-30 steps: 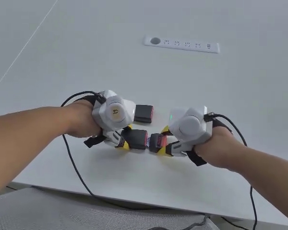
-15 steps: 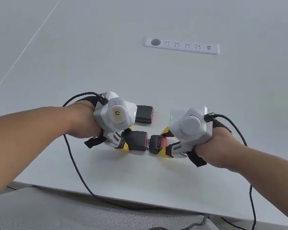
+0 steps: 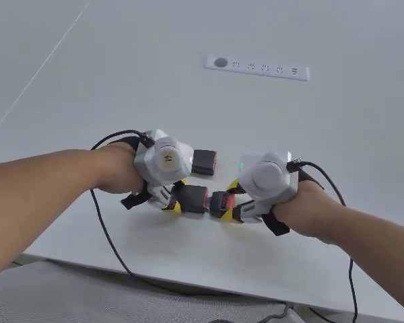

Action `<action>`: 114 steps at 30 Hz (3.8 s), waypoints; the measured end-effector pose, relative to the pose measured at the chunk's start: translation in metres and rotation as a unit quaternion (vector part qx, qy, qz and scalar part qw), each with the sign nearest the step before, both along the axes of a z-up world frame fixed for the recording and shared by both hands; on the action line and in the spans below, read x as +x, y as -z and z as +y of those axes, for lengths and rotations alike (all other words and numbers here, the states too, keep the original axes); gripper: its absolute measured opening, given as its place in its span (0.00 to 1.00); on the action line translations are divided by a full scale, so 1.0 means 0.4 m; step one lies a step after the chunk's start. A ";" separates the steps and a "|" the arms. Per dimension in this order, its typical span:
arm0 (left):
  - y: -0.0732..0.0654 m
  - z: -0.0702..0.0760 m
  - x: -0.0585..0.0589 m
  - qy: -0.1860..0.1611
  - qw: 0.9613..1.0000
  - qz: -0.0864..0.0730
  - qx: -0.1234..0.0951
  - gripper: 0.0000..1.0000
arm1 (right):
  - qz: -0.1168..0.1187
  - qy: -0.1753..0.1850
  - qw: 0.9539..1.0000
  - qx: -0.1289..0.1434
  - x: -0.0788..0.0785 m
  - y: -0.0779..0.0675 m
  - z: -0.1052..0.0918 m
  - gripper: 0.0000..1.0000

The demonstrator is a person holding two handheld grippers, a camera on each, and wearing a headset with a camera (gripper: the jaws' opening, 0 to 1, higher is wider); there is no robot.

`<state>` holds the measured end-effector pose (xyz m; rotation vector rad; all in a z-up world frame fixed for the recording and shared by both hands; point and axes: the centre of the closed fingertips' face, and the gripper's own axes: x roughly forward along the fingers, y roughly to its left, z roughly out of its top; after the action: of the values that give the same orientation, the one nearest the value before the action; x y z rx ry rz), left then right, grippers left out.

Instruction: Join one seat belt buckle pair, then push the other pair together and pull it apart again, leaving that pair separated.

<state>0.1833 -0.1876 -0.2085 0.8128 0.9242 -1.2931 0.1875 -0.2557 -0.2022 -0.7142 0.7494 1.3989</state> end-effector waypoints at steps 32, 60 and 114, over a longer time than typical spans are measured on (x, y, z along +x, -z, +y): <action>-0.136 -0.016 0.130 -0.026 0.997 -0.059 -0.035 0.43 | -0.033 0.022 0.999 0.004 0.045 -0.077 -0.094 0.30; -0.035 -0.013 0.230 0.001 0.998 -0.053 -0.016 0.45 | -0.066 0.075 0.993 -0.059 0.202 -0.045 -0.288 0.34; -0.010 -0.015 0.209 0.018 0.999 -0.035 0.006 0.33 | -0.030 -0.024 0.997 -0.071 0.209 0.008 -0.228 0.31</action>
<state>0.2670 -0.1935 -0.2046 0.8811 0.8661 -1.2834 0.2710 -0.3467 -0.2053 -0.8866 0.7940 1.3698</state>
